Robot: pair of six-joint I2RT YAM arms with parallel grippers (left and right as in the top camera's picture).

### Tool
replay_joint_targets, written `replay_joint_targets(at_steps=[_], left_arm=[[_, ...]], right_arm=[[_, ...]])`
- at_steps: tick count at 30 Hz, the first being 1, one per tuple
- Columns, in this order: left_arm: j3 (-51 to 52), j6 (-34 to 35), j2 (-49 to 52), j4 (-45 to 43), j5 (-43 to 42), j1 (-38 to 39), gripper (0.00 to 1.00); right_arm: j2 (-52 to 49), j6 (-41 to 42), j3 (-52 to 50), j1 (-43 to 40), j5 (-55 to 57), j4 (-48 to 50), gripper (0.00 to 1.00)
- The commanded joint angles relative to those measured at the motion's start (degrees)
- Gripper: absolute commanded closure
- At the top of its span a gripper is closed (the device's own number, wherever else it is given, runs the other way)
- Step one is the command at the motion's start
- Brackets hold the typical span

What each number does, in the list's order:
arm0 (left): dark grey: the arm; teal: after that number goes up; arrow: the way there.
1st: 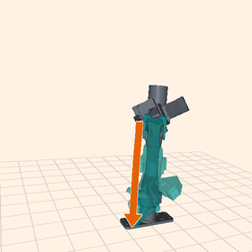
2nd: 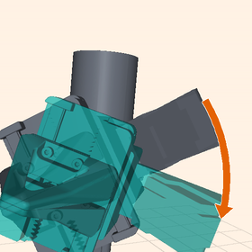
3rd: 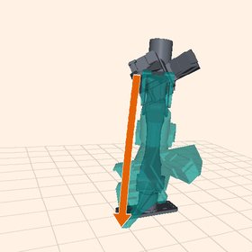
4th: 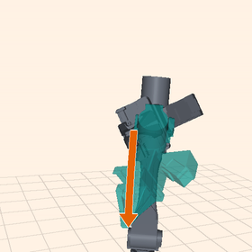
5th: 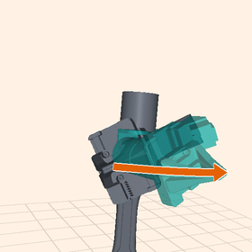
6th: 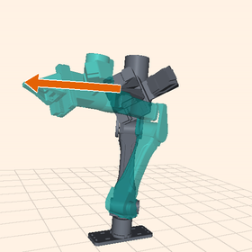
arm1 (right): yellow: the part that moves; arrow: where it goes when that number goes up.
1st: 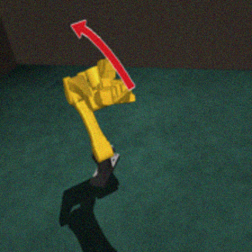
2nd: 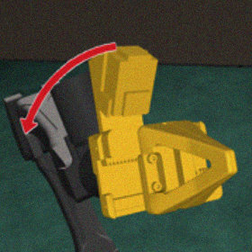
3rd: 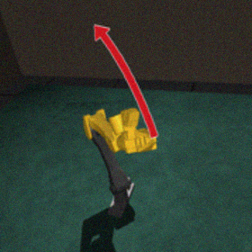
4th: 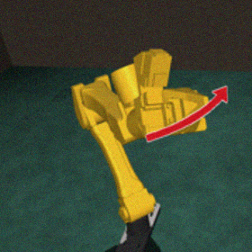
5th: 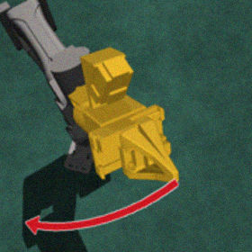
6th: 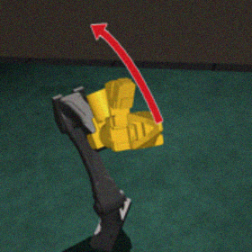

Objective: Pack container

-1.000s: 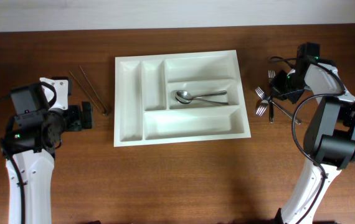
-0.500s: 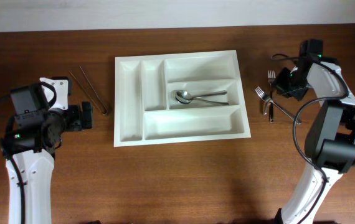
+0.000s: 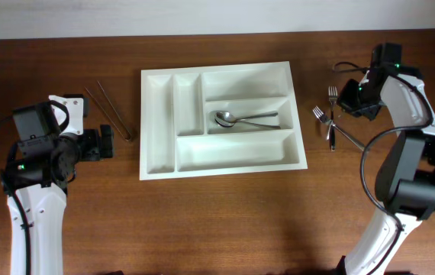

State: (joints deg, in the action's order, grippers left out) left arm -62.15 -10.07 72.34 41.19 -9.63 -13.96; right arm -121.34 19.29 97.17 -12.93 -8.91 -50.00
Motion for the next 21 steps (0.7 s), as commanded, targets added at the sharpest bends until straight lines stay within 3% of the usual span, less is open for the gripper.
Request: replay_joint_targets(at_steps=[1, 8, 12, 16, 21], left_arm=[[-0.90, -0.76, 0.09, 0.04, 0.00, -0.20, 0.01], [-0.90, -0.76, 0.09, 0.04, 0.00, -0.20, 0.01], [-0.90, -0.76, 0.09, 0.04, 0.00, -0.20, 0.01], [-0.90, -0.76, 0.09, 0.04, 0.00, -0.20, 0.01], [-0.90, -0.76, 0.09, 0.04, 0.00, -0.20, 0.01]], right_arm=[[8.70, -5.46, 2.32, 2.69, -2.64, -0.24, 0.96], [15.87, -9.38, 4.28, 8.52, -3.15, -0.09, 0.96], [16.11, -2.14, 4.28, 13.62, -3.13, 0.70, 0.96], [15.04, 11.41, 4.26, 18.01, -2.56, 3.63, 0.96], [12.74, 38.58, 4.26, 22.08, 1.97, 5.31, 0.96]])
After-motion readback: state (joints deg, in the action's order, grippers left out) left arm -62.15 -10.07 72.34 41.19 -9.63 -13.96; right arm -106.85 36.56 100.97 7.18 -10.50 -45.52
